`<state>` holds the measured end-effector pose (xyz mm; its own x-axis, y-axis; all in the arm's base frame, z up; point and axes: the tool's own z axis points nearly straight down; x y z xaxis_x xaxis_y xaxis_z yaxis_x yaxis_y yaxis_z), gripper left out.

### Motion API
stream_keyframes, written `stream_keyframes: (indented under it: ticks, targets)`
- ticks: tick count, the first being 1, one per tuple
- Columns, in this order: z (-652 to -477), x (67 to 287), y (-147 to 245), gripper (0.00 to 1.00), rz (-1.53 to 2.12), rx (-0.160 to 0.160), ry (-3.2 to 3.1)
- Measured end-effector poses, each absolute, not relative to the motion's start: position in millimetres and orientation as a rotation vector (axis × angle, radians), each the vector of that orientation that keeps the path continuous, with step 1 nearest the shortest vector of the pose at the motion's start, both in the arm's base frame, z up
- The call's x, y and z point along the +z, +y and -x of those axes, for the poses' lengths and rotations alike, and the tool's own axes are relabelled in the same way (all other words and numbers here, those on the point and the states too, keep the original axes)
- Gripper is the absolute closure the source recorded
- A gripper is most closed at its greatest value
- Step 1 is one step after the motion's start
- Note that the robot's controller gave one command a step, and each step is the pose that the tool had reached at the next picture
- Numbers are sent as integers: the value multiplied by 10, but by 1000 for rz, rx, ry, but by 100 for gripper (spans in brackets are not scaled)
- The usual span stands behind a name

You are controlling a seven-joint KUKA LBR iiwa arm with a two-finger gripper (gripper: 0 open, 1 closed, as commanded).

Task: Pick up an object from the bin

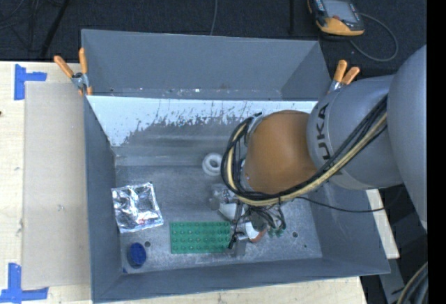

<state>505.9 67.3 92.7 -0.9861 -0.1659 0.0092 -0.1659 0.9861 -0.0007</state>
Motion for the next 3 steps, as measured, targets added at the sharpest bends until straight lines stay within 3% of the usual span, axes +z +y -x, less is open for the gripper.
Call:
stream_keyframes:
  ticks: [1, 2, 3]
  targets:
    - [-4954, 1388, 719, 0, -449, 0, -3111]
    - [-5193, 764, 1146, 0, -941, -3, -2995]
    - [-5205, 787, 1137, 100, -934, -2, -2999]
